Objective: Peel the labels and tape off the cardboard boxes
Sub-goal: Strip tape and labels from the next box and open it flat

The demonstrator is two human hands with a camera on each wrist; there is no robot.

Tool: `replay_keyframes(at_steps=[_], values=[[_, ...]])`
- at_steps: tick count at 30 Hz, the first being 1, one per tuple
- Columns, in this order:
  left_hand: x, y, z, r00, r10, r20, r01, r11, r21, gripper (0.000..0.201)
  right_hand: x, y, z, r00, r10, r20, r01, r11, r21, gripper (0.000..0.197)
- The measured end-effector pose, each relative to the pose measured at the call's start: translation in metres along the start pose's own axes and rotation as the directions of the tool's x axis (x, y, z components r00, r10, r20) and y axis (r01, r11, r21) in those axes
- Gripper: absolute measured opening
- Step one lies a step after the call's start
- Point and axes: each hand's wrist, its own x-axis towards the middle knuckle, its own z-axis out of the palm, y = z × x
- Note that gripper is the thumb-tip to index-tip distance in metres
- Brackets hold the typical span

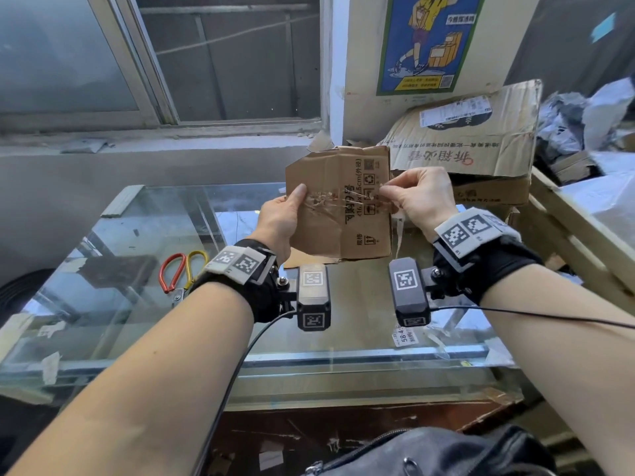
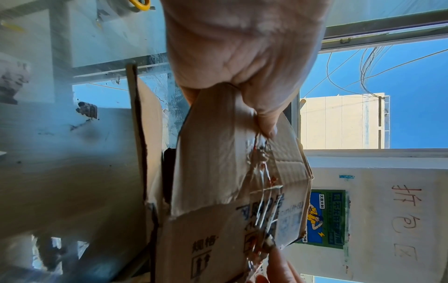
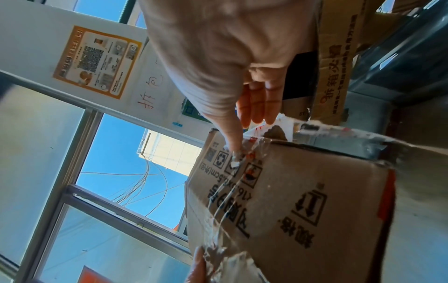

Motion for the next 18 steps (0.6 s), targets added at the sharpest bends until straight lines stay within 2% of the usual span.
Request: replay_keyframes(at_steps=[3,8,11,12,14,15,18], values=[[-0.001,0.007,0.005,1.0,-0.023,-0.001,0.023,1.0,-0.007,0.022,0.003,-0.004,-0.011,0.999,0.047,0.01,-0.047,0.999,0.0,0.014],[-0.006,0.022,0.015,0.994,-0.108,0.01,0.108,0.994,-0.026,0.023,0.01,-0.009,-0.031,0.959,0.236,0.156,-0.256,0.959,0.119,0.022],[-0.008,0.034,0.022,0.987,-0.162,0.006,0.162,0.986,-0.024,0.031,0.017,-0.015,-0.043,0.896,0.341,0.284,-0.407,0.887,0.219,0.019],[-0.008,0.037,0.024,0.981,-0.192,0.009,0.192,0.981,-0.022,0.033,0.019,-0.017,-0.047,0.862,0.356,0.361,-0.455,0.857,0.241,0.018],[-0.011,0.046,0.029,0.972,-0.234,0.022,0.235,0.971,-0.051,0.025,0.025,-0.021,-0.057,0.784,0.38,0.491,-0.539,0.809,0.236,0.015],[-0.012,0.049,0.03,0.968,-0.252,0.021,0.252,0.967,-0.047,0.021,0.027,-0.025,-0.061,0.759,0.38,0.528,-0.556,0.8,0.225,0.008],[-0.014,0.052,0.035,0.971,-0.233,-0.049,0.233,0.972,-0.011,0.018,0.035,-0.023,-0.068,0.716,0.382,0.584,-0.573,0.799,0.18,0.008]])
